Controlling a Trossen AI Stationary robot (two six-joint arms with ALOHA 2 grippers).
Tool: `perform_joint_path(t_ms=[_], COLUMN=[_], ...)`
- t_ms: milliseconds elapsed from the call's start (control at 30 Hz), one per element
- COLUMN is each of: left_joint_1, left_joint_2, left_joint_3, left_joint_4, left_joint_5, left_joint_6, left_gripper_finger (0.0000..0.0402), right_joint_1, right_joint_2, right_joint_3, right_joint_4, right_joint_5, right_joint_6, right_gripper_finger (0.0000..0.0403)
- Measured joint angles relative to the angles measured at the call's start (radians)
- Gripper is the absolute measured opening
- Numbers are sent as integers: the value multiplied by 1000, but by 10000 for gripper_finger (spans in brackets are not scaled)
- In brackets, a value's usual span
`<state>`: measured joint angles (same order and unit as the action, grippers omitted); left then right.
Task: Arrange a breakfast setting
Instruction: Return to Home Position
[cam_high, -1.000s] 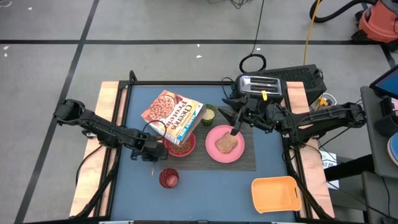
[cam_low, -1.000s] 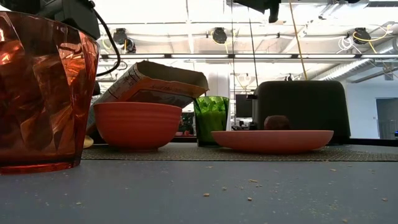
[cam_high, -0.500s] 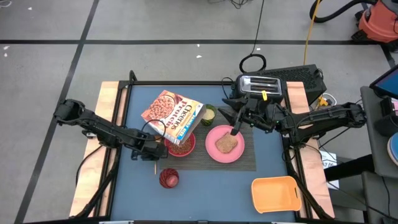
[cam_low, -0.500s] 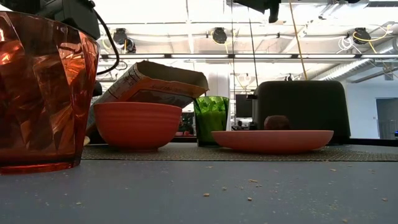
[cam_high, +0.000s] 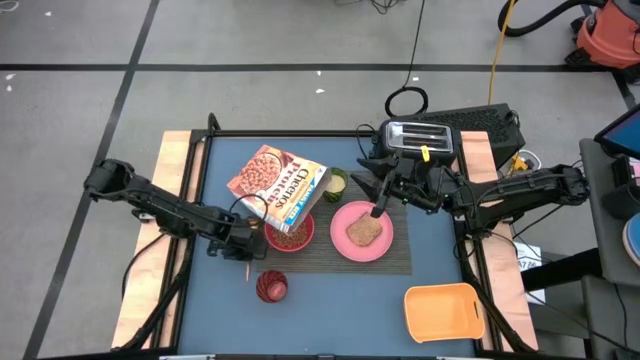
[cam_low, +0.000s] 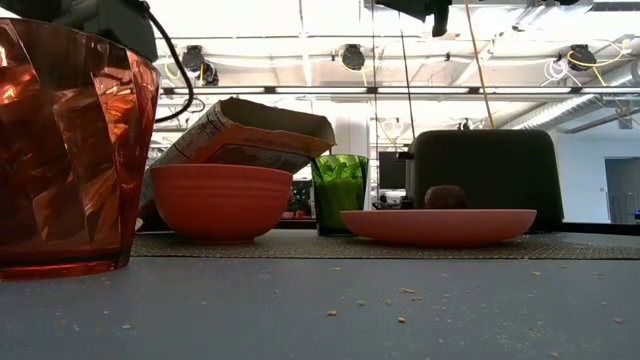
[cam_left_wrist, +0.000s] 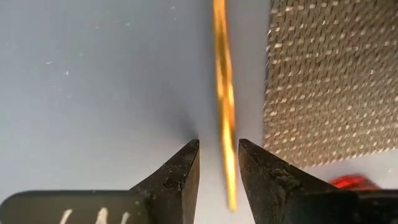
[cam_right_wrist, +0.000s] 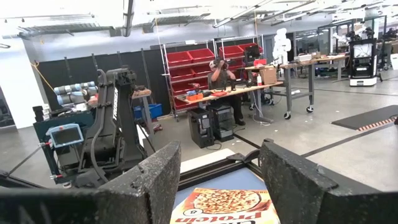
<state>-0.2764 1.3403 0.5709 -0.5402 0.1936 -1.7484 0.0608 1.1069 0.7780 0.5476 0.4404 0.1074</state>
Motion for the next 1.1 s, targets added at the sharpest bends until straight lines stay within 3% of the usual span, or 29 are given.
perform_joint_path(t_ms=[367,600,767,967,1100], left_joint_1=[-1,-14,-27,-27,-13], left_joint_2=[-251,-438,-555,-651,-698], left_joint_3=[-1,-1,0,0,0], left_joint_4=[-113,-104,-71,78,187], left_joint_5=[-18,-76,-213,-350,-387], left_joint_6=[49,192,445,958,1271], left_gripper_finger=[118,118,118,118,118], right_joint_1=[0,0,0,-1,-1], right_joint_2=[0,-15,-81,-189,-249], right_joint_3=[0,0,0,0,0], right_joint_4=[0,-2,-47,-206,-233], right_joint_5=[0,0,-1,-80,-172], right_joint_6=[0,0,0,0,0], right_gripper_finger=[210,210,210,210,210])
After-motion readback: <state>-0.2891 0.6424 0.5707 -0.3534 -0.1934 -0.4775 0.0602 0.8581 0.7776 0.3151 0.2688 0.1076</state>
